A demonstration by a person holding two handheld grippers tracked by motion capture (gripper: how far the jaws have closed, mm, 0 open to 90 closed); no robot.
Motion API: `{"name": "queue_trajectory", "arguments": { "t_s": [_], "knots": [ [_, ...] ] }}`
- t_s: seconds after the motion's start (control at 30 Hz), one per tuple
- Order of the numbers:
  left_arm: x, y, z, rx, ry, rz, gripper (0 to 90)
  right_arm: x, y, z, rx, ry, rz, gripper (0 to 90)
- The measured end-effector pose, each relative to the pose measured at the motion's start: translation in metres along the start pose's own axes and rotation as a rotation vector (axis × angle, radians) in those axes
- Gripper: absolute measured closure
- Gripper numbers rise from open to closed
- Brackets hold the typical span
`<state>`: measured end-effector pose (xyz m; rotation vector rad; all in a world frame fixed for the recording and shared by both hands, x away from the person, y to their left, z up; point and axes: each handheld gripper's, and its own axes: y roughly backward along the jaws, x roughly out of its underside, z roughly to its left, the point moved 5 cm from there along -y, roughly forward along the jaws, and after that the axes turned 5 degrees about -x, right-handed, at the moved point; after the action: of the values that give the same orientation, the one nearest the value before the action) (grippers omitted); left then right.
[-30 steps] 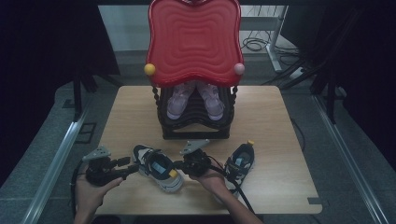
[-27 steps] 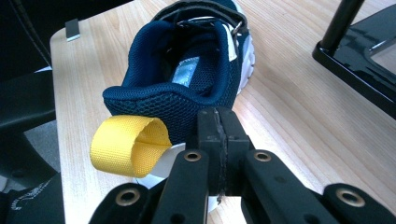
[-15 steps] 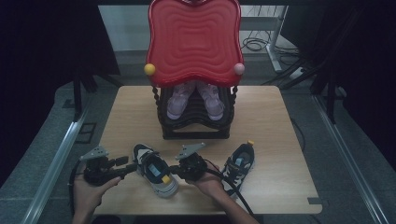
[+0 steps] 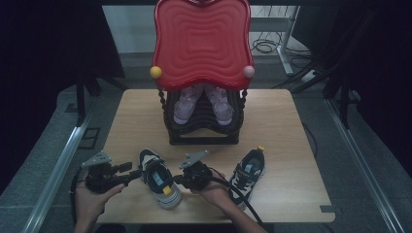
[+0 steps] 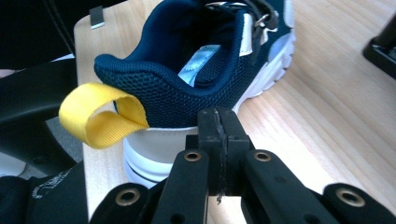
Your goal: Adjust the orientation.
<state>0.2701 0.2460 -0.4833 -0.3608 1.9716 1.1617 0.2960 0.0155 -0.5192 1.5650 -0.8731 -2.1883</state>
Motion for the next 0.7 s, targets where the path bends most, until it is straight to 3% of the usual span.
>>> {"name": "queue_trajectory", "arguments": {
  "t_s": [0.7],
  "knots": [
    [-0.001,0.011,0.010,-0.023,0.014,-0.025,43.9,-0.005,-0.030,0.026,-0.079,0.056,0.032,89.5]
  ]
}}
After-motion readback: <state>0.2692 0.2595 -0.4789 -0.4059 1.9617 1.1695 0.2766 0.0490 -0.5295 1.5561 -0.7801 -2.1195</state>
